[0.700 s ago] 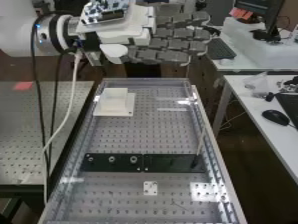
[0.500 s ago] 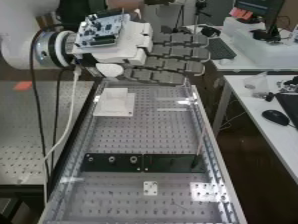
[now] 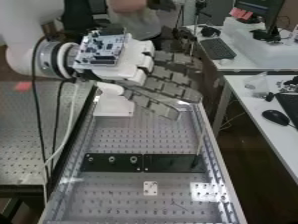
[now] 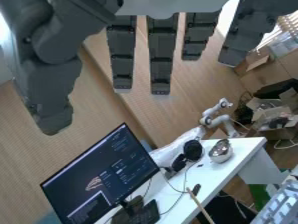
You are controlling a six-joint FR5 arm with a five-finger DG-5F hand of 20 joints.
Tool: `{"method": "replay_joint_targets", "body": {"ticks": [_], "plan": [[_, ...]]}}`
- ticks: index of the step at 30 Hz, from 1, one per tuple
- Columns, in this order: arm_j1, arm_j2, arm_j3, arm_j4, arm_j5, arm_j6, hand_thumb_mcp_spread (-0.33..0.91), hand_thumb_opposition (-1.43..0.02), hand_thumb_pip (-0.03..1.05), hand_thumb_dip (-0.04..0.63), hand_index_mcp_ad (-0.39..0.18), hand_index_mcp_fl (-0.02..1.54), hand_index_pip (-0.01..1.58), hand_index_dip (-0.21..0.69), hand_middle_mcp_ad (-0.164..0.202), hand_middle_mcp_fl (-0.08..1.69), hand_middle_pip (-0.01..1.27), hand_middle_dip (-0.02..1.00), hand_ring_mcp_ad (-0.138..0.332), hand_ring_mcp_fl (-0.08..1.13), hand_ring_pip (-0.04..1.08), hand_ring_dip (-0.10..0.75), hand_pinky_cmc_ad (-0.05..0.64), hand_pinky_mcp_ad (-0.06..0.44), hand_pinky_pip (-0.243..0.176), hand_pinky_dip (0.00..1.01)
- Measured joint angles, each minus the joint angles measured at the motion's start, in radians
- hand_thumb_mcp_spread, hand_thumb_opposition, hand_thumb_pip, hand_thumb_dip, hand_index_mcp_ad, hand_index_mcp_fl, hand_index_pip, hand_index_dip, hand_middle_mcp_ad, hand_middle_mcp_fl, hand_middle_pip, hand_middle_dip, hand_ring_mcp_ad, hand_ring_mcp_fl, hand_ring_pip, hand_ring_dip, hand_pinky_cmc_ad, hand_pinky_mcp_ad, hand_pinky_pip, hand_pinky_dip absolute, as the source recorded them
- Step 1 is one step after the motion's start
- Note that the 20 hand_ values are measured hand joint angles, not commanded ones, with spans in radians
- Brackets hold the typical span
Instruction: Grab the chopstick and place it in the clear container
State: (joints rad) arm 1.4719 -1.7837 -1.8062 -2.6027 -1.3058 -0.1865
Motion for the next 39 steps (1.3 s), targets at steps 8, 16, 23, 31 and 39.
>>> {"method": "replay_joint_targets", "body": {"ticks": [8, 16, 23, 31, 39], "plan": [[-0.004, -0.088, 0.043, -0.015, 0.011, 0.118, 0.33, -0.71, 0.64, 0.255, -0.136, 0.42, 0.07, 0.374, 0.075, 0.40, 0.12, 0.64, 0.127, 0.01, 0.09, 0.148, 0.351, 0.264, -0.075, 0.10], [-0.004, -0.169, 0.062, 0.049, 0.063, 0.248, 0.35, -0.75, 0.70, 0.290, -0.138, 0.48, 0.14, 0.379, 0.073, 0.50, 0.12, 0.66, 0.133, 0.05, 0.08, 0.175, 0.360, 0.265, -0.094, 0.12], [0.003, -0.224, 0.069, 0.084, 0.102, 0.340, 0.37, -0.79, 0.70, 0.305, -0.143, 0.52, 0.23, 0.328, 0.072, 0.59, 0.12, 0.66, 0.134, 0.08, 0.09, 0.199, 0.360, 0.265, -0.101, 0.12], [0.015, -0.272, 0.093, 0.082, 0.111, 0.404, 0.37, -0.79, 0.70, 0.307, -0.143, 0.49, 0.23, 0.325, 0.072, 0.59, 0.12, 0.66, 0.134, 0.08, 0.09, 0.199, 0.356, 0.265, -0.101, 0.12], [0.025, -0.308, 0.103, 0.106, 0.143, 0.463, 0.37, -0.79, 0.69, 0.312, -0.141, 0.47, 0.24, 0.300, 0.072, 0.59, 0.12, 0.66, 0.134, 0.09, 0.09, 0.211, 0.356, 0.264, -0.101, 0.12]]}}
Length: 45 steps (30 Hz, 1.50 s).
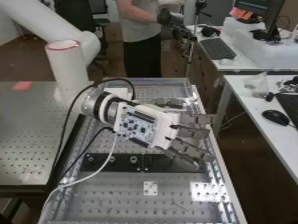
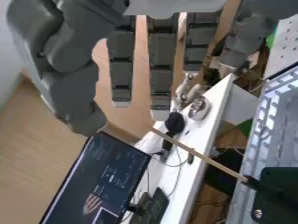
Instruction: Grab the chopstick and place it in the clear container
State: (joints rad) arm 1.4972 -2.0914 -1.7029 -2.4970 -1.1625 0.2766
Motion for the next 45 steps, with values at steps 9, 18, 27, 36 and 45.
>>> {"method": "replay_joint_targets", "body": {"ticks": [9, 18, 27, 36, 45], "plan": [[0.013, -0.039, -0.002, 0.054, 0.065, 0.046, 0.40, -0.79, 0.69, 0.312, -0.145, 0.47, 0.33, 0.248, 0.072, 0.60, 0.12, 0.66, 0.136, 0.13, 0.09, 0.215, 0.356, 0.264, -0.101, 0.12], [0.012, -0.072, 0.019, 0.081, 0.089, 0.080, 0.42, -0.79, 0.68, 0.309, -0.154, 0.47, 0.51, 0.216, 0.075, 0.62, 0.12, 0.66, 0.134, 0.15, 0.09, 0.215, 0.353, 0.265, -0.091, 0.12], [0.004, -0.098, 0.061, 0.054, 0.061, 0.085, 0.46, -0.79, 0.65, 0.312, -0.164, 0.52, 0.69, 0.188, 0.072, 0.64, 0.12, 0.66, 0.131, 0.20, 0.08, 0.253, 0.351, 0.264, -0.080, 0.12], [-0.004, -0.120, 0.079, 0.025, 0.045, 0.096, 0.47, -0.79, 0.61, 0.312, -0.164, 0.53, 0.71, 0.180, 0.072, 0.67, 0.13, 0.66, 0.131, 0.23, 0.08, 0.255, 0.337, 0.264, -0.065, 0.13], [-0.009, -0.136, 0.090, 0.005, 0.037, 0.135, 0.52, -0.79, 0.58, 0.309, -0.169, 0.52, 0.63, 0.180, 0.075, 0.75, 0.14, 0.66, 0.119, 0.28, 0.09, 0.291, 0.312, 0.265, -0.051, 0.14]]}}
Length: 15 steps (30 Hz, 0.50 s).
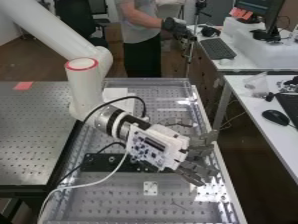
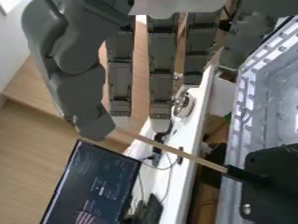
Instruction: Grab the chopstick and place it in the clear container
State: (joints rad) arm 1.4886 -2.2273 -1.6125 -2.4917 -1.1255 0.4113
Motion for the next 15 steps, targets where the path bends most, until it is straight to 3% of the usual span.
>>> {"method": "replay_joint_targets", "body": {"ticks": [7, 15], "plan": [[-0.011, -0.022, 0.016, -0.010, -0.068, 0.121, 0.52, -0.79, 0.58, 0.312, -0.166, 0.52, 0.62, 0.178, 0.075, 0.77, 0.14, 0.67, 0.101, 0.31, 0.09, 0.297, 0.316, 0.265, -0.037, 0.14], [-0.008, -0.024, 0.006, 0.010, -0.061, 0.115, 0.52, -0.79, 0.56, 0.312, -0.176, 0.57, 0.67, 0.178, 0.068, 0.78, 0.14, 0.67, 0.101, 0.31, 0.08, 0.298, 0.305, 0.265, -0.037, 0.14]]}}
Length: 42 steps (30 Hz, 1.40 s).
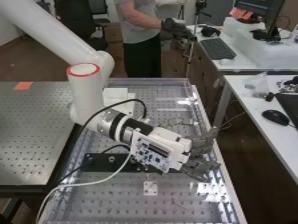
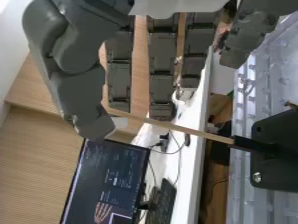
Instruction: Grab the chopstick and place it in the clear container
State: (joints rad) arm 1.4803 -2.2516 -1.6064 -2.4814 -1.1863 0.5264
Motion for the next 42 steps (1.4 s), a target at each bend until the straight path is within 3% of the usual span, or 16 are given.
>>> {"method": "replay_joint_targets", "body": {"ticks": [2, 3, 18, 26, 42], "plan": [[0.001, 0.001, -0.001, 0.004, 0.008, -0.007, 0.55, -0.79, 0.51, 0.309, -0.183, 0.57, 0.71, 0.182, 0.072, 0.83, 0.14, 0.67, 0.101, 0.33, 0.08, 0.300, 0.305, 0.265, -0.033, 0.14], [0.001, 0.001, -0.001, 0.004, 0.013, -0.010, 0.57, -0.79, 0.51, 0.309, -0.188, 0.57, 0.72, 0.182, 0.070, 0.84, 0.14, 0.67, 0.084, 0.34, 0.08, 0.300, 0.304, 0.265, -0.033, 0.14], [-0.009, -0.017, 0.025, -0.016, 0.019, -0.016, 0.60, -0.81, 0.46, 0.302, -0.211, 0.63, 0.77, 0.182, 0.068, 0.88, 0.14, 0.70, 0.084, 0.39, 0.09, 0.374, 0.304, 0.264, -0.037, 0.14], [-0.011, -0.027, 0.042, -0.033, 0.024, -0.002, 0.61, -0.80, 0.44, 0.291, -0.222, 0.60, 0.81, 0.188, 0.068, 0.86, 0.26, 0.71, 0.070, 0.43, 0.08, 0.414, 0.300, 0.265, -0.026, 0.14], [-0.012, -0.040, 0.063, -0.054, 0.031, -0.005, 0.64, -0.82, 0.43, 0.293, -0.223, 0.63, 0.87, 0.202, 0.072, 0.90, 0.33, 0.72, 0.066, 0.51, 0.09, 0.463, 0.305, 0.265, -0.017, 0.14]]}}
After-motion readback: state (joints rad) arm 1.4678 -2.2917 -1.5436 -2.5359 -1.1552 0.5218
